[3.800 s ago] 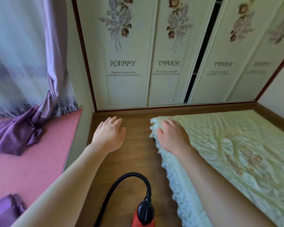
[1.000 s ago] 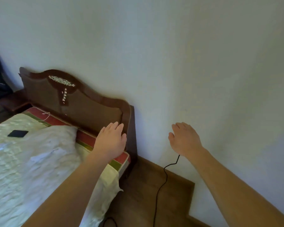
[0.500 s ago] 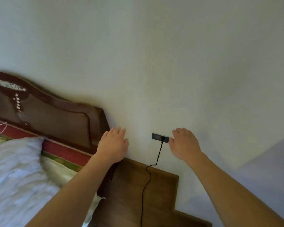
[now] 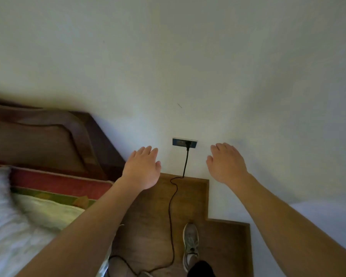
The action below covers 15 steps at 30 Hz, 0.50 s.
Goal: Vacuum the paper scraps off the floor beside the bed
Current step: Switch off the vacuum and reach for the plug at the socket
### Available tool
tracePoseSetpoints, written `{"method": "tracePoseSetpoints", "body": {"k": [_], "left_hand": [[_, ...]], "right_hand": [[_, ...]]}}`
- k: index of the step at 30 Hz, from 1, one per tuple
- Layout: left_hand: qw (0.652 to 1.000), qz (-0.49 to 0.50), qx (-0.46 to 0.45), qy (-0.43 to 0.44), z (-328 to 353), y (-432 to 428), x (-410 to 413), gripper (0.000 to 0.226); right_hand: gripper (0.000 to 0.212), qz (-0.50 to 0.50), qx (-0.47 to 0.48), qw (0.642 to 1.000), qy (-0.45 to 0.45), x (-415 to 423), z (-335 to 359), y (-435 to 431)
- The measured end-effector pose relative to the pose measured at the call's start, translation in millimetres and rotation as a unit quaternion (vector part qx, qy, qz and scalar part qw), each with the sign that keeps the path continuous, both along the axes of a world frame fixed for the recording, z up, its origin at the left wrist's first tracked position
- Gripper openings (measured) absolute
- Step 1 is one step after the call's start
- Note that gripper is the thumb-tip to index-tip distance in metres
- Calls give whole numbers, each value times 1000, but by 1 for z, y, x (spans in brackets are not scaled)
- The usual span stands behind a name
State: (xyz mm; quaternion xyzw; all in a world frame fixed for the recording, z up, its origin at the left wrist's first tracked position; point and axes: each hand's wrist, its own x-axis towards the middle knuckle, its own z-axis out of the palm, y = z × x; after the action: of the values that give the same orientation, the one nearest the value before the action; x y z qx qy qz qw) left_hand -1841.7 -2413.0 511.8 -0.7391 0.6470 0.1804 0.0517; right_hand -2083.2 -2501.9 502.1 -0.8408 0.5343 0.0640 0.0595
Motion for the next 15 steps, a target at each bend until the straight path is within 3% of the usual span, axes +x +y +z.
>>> {"method": "tracePoseSetpoints", "body": {"k": [15], "left_hand": [[998,-5,44,50,-179,-78,-29,55]], "right_hand": [[44,-26,90,995,-27,32,-158,-68]]}}
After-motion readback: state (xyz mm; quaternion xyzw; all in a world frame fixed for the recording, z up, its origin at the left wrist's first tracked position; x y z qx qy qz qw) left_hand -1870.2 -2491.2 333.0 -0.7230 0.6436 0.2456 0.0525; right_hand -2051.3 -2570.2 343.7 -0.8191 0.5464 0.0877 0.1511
